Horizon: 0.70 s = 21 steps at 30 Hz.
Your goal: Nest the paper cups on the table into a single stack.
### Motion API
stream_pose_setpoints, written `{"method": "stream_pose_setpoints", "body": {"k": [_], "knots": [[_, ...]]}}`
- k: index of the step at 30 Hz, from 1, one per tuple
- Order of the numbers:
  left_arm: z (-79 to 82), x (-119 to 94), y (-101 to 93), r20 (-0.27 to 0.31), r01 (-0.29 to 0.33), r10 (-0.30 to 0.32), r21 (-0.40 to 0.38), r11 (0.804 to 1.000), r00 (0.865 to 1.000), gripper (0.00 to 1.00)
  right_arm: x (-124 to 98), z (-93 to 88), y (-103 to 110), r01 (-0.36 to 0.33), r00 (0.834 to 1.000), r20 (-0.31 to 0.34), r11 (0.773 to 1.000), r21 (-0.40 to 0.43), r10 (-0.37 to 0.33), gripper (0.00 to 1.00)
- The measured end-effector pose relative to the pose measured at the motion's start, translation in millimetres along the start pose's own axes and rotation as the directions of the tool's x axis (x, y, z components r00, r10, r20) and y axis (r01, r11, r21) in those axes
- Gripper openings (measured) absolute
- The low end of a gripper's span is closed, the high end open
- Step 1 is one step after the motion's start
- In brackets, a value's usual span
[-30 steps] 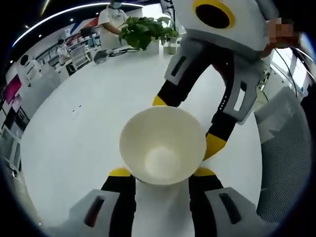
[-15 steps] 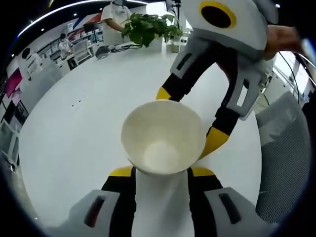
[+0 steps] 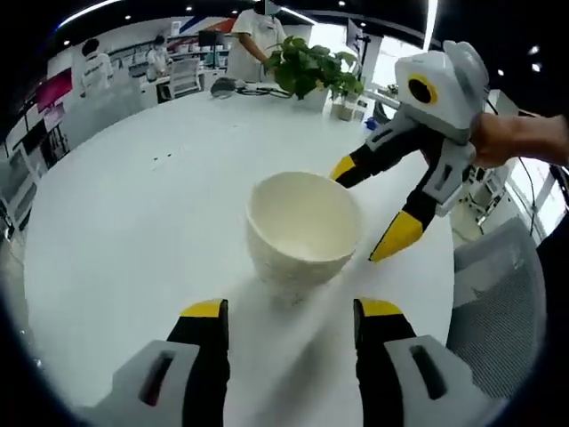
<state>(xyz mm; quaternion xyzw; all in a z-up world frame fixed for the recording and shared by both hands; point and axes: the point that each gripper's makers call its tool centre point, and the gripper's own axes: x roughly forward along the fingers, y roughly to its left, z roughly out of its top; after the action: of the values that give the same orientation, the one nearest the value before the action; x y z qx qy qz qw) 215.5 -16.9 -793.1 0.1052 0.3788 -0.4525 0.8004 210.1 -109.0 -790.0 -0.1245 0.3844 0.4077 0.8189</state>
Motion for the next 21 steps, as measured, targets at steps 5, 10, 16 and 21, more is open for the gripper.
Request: {"method": "stream_pose_setpoints", "body": {"k": [5, 10, 16, 21], "knots": [[-11.7, -15.0, -1.8, 0.034, -0.04, 0.041, -0.035, 0.999, 0.999, 0.58, -16.7, -13.5, -5.5, 0.05, 0.996, 0.063, 0.989, 0.136, -0.059, 0.59], [-24.1, -26.6, -5.1, 0.049, -0.068, 0.072, -0.072, 0.995, 0.996, 0.58, -29.4, -21.6, -3.7, 0.077, 0.992, 0.089, 0.981, 0.179, -0.094, 0.59], [-40.8, -39.4, -14.4, 0.064, -0.091, 0.099, -0.109, 0.99, 0.993, 0.58, -35.0, -29.0, 4.2, 0.09, 0.987, 0.111, 0.973, 0.214, -0.115, 0.6], [-53.1, -49.6, -16.9, 0.085, -0.112, 0.126, -0.146, 0.983, 0.988, 0.58, -38.0, -38.8, 15.4, 0.097, 0.984, 0.119, 0.963, 0.251, -0.13, 0.61]]}}
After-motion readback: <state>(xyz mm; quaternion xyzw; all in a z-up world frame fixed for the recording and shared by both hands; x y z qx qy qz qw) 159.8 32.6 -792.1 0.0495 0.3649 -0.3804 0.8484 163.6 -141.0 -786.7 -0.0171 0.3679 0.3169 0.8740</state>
